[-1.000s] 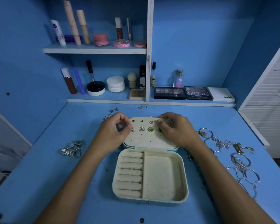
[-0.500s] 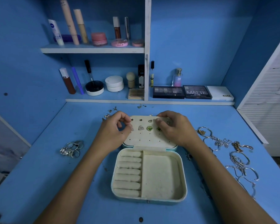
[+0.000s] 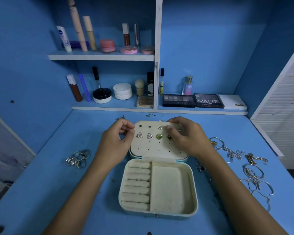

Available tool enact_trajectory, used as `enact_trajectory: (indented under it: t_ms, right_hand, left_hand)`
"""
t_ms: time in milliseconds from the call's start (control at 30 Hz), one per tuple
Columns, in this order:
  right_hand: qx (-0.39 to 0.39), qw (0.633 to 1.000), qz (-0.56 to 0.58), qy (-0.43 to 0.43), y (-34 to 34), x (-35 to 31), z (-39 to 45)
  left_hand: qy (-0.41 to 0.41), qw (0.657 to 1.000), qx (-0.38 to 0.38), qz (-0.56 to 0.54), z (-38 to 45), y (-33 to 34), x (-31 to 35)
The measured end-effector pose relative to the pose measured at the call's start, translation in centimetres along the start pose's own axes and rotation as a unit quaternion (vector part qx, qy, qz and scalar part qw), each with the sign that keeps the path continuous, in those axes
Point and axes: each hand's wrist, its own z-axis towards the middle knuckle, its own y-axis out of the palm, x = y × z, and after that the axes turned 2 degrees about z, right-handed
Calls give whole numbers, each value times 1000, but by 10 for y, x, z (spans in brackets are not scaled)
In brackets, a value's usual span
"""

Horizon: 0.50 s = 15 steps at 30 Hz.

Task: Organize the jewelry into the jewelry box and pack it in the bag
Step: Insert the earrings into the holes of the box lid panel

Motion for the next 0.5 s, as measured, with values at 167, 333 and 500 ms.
enact_trajectory:
  t_ms: [167,333,500]
  right_hand:
    - [-8,1000,5,-14,-10,-8,-2]
    - [-13,999,-24,-32,-17,-15,-4]
    - [-15,998,-49,-49,-23,-23,-8]
  left_hand:
    - [3,999,45,-30,-29,-1,10]
    - [32,999,22,-6,-42,4,14]
    - [58,997,35,34,-47,5,14]
